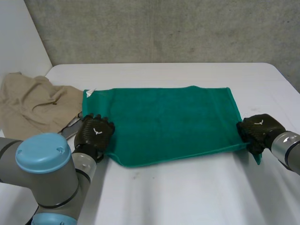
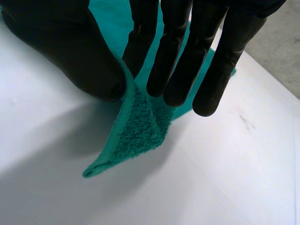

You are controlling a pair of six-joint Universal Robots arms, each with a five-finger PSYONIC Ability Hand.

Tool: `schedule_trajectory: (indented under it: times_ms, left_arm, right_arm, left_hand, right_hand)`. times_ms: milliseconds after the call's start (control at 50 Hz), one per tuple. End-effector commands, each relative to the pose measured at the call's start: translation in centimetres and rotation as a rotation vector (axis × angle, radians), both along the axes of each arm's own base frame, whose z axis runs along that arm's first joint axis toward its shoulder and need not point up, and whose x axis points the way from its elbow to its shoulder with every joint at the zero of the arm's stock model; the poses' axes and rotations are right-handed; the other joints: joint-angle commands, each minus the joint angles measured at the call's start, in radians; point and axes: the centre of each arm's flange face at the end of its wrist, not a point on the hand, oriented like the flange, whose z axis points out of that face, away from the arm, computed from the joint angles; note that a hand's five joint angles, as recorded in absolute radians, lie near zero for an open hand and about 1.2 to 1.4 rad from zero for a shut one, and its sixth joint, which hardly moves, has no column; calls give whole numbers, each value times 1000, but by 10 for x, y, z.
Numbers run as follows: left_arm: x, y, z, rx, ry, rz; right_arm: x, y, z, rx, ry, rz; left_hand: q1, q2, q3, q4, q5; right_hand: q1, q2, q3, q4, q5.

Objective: Fold the laundry.

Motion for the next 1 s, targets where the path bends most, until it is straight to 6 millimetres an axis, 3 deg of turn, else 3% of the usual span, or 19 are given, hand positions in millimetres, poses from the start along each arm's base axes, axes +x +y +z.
schedule_trajectory:
  times_ms: [20,120,260,320,340,440,540,620,700,780,860,940,1000]
  left_arm:
    - [13,-4,-8,31,2,78]
    - [19,-2,-10,41,3,119]
    - [34,-17,-13,48,-6,185]
    - [36,-18,-13,49,-10,192]
    - [37,-19,-13,49,-9,195]
    - [38,-17,-10,44,-5,192]
    - [41,-11,6,14,6,192]
    - [47,7,20,19,-20,181]
    - [58,32,28,81,-157,151]
    - [69,64,37,167,-279,98]
    - [66,96,46,212,-331,8]
    - [64,118,53,223,-347,-61]
    - [62,119,53,218,-350,-68]
  right_arm:
    - [-9,-9,-1,-41,-28,-48]
    - [-11,-11,-1,-42,-34,-58]
    - [-10,-9,-3,-35,-35,-55]
    - [-10,-8,-4,-32,-35,-54]
    - [-10,-8,-4,-29,-36,-54]
    - [-10,-8,-4,-27,-32,-47]
    - [-11,-8,-2,-27,-9,-43]
    - [-11,-2,4,13,71,2]
    - [-23,10,26,52,202,49]
    - [-44,32,38,184,350,105]
    - [-48,57,48,265,413,173]
    - [-51,67,48,286,429,194]
    - [-50,70,44,298,429,198]
  left_hand:
    - [-9,5,7,11,18]
    - [-6,7,9,14,21]
    - [38,51,53,58,65]
    - [193,206,208,213,220]
    - [418,431,433,437,444]
    - [1006,1019,1021,1026,1032]
    - [1007,1020,1022,1026,1033]
    - [1007,1020,1022,1026,1033]
    - [1007,1020,1022,1026,1033]
    - [1007,1020,1022,1026,1033]
    - [1007,1020,1022,1026,1033]
    - [1007,1020,1022,1026,1033]
    - [1007,1020,1022,1026,1033]
  right_hand:
    - [407,222,221,205,229]
    - [407,222,221,205,229]
    - [407,222,221,205,229]
    - [407,222,221,205,229]
    - [407,222,221,205,229]
    - [407,222,221,205,229]
    - [407,222,221,205,229]
    - [407,222,221,205,229]
    - [407,222,221,205,229]
    - [407,222,221,205,229]
    - [407,222,221,205,229]
    - [407,222,221,205,229]
    - [407,222,221,205,229]
